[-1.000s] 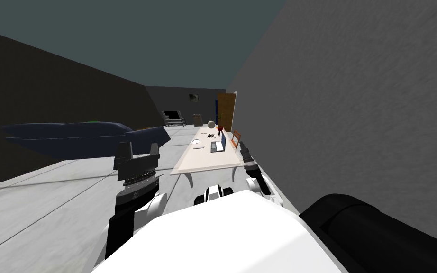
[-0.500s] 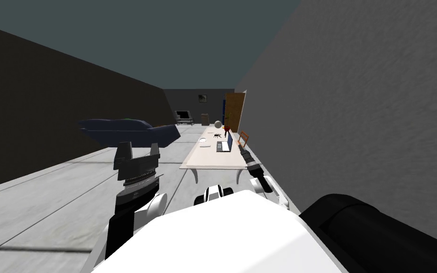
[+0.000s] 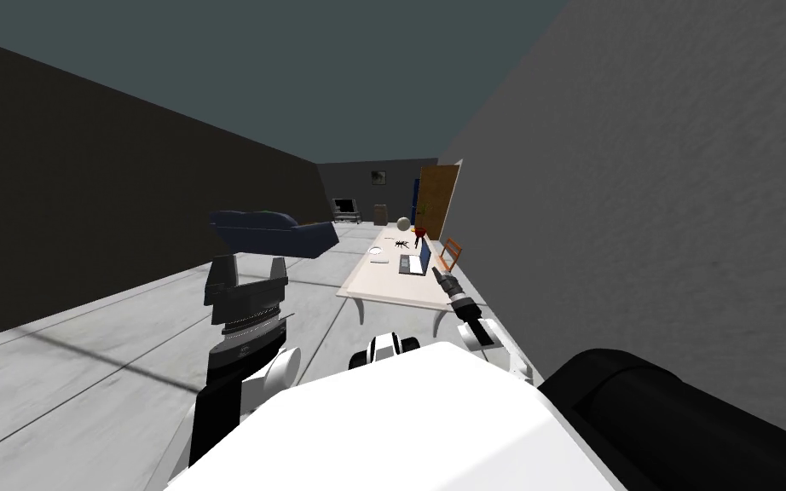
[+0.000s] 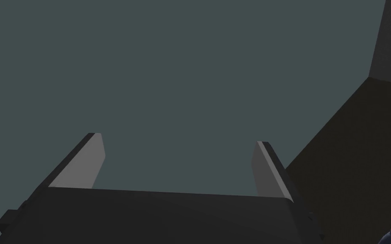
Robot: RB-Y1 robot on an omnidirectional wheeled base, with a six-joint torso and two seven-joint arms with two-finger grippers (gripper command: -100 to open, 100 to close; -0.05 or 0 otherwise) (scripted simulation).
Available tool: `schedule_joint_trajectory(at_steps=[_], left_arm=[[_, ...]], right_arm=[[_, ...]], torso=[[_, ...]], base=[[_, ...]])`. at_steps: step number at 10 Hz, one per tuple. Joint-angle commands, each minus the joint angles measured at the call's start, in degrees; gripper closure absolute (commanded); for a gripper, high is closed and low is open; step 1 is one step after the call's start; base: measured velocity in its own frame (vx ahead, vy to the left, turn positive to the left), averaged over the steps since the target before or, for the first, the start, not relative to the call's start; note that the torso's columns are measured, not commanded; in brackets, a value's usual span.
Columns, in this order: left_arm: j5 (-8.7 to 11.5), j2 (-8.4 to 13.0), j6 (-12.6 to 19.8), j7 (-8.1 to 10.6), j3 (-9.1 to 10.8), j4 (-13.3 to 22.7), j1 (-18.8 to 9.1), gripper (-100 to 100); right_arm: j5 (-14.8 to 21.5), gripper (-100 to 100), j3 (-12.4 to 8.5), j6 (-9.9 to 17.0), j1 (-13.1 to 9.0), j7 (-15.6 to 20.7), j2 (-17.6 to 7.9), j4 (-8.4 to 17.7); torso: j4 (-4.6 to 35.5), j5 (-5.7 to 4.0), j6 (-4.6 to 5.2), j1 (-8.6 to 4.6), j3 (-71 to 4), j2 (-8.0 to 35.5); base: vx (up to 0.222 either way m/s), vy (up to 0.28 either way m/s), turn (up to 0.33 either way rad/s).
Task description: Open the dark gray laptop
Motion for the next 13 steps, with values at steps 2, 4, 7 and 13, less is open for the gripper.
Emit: schedule_joint_trajectory(at_steps=[2, 4, 7, 13], left_arm=[[0.00, 0.00, 0.00, 0.00, 0.01, 0.00, 0.01, 0], [0.00, 0.00, 0.00, 0.00, 0.00, 0.00, 0.00, 0], [0.00, 0.00, 0.00, 0.00, 0.00, 0.00, 0.00, 0], [0.00, 0.00, 0.00, 0.00, 0.01, 0.00, 0.01, 0]], right_arm=[[5.58, -100, -2.82, 4.09, 0.27, 3.70, -1.48, 2.87], [7.92, -100, -3.91, 5.69, 0.48, 5.06, -2.09, 3.94], [12.30, -100, -6.11, 8.92, 0.86, 7.80, -3.36, 6.27], [22.46, -100, -11.56, 16.91, 1.66, 14.49, -7.05, 12.94]], torso=[[-0.01, -0.01, 0.06, -0.05, -0.01, -0.01], [0.00, 0.00, -0.02, -0.01, -0.01, -0.01], [0.00, 0.00, -0.03, 0.02, 0.00, -0.01], [0.00, 0.01, 0.00, 0.00, -0.01, -0.01]], base=[[0.006, 0.018, 0.142], [0.008, 0.020, 0.230], [0.011, 0.021, 0.215], [0.014, 0.023, 0.230]])
